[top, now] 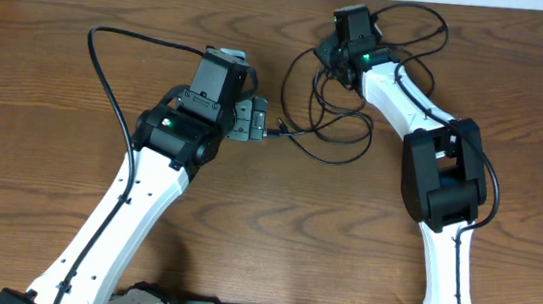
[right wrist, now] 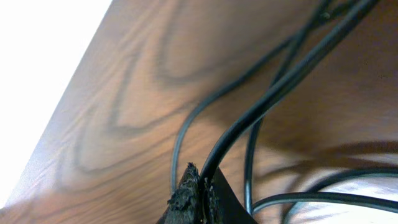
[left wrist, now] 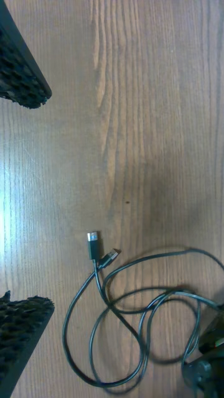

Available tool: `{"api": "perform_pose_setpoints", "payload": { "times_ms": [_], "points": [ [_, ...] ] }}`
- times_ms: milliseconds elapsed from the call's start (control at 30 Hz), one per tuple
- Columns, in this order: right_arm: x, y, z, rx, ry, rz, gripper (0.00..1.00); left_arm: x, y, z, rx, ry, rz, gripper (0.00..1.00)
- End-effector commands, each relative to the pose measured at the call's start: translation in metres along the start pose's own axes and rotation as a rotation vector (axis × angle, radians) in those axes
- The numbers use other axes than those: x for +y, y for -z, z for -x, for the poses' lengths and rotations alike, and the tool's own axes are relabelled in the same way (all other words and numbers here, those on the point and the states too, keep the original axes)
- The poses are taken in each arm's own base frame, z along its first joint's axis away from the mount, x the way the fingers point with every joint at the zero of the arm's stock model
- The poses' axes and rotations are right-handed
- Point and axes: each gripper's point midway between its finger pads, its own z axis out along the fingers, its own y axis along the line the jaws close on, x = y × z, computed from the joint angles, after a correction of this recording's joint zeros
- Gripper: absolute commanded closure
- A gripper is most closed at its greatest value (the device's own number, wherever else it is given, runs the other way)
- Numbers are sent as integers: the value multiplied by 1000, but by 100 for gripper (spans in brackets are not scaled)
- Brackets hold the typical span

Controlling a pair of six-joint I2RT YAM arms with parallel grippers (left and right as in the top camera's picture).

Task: Untangle cables
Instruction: 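Pull the black cable up and rightward with the right gripper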

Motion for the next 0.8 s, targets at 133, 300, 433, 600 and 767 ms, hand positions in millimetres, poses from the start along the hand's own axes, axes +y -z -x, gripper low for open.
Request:
{"api": "perform_pose_setpoints", "payload": {
  "times_ms": [133, 300, 433, 600, 767],
  "points": [
    [46, 34, 20, 29, 10, 180, 99, 0, -2, -1, 10, 4, -1, 2],
    [88, 99, 57, -77, 35, 285, 99, 0, -2, -1, 10, 4, -1, 2],
    [121, 171, 88, -209, 89, 369, 99, 0, -2, -1, 10, 4, -1, 2],
    [154, 266, 110, -356, 171, 470, 99, 0, -2, -1, 10, 4, -1, 2],
    [165, 334, 112, -413, 202, 528, 99, 0, -2, -1, 10, 3, -1, 2]
  ]
}}
